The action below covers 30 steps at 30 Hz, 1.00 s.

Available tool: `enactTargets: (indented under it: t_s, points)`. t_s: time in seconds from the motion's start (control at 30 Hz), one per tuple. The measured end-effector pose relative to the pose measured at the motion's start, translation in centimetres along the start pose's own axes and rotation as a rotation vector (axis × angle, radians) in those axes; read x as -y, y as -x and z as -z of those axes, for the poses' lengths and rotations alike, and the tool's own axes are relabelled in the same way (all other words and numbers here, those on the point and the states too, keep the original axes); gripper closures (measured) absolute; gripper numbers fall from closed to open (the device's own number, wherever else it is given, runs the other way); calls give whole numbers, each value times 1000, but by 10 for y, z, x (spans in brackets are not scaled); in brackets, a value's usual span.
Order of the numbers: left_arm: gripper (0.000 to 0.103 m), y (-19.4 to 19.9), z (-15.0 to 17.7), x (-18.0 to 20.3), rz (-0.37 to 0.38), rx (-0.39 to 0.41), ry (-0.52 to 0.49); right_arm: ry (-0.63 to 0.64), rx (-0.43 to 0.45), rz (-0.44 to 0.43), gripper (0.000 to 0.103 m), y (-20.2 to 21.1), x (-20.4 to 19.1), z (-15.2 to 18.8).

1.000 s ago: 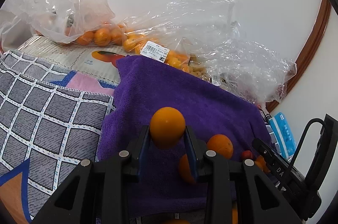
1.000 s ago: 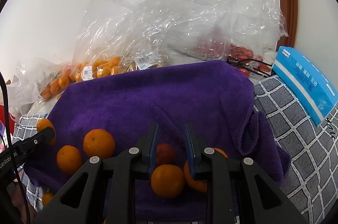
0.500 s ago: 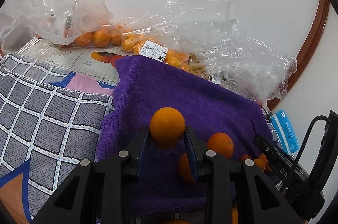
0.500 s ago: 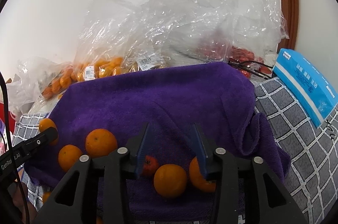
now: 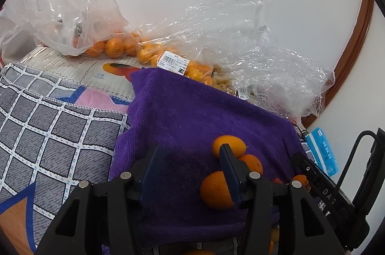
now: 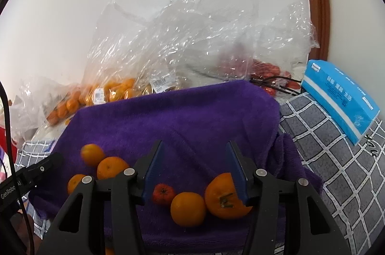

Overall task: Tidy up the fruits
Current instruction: 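Lower the apple and orange onto the towel and open both tools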

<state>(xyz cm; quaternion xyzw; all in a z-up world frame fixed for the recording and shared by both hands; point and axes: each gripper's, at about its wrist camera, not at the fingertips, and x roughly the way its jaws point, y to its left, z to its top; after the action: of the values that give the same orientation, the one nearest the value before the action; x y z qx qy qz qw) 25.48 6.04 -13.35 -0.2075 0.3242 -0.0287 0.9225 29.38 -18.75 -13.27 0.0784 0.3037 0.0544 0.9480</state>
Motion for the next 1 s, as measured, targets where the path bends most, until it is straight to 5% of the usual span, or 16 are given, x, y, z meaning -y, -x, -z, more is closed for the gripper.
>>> enactTargets:
  t_s: [0.6,1.0]
  points:
    - [50,2,-1,0,-9,6,6,40,27,2,48,9,-10,2]
    - [50,12,0,1,-39,64,12,55,-54,-50,48,13,-16,0]
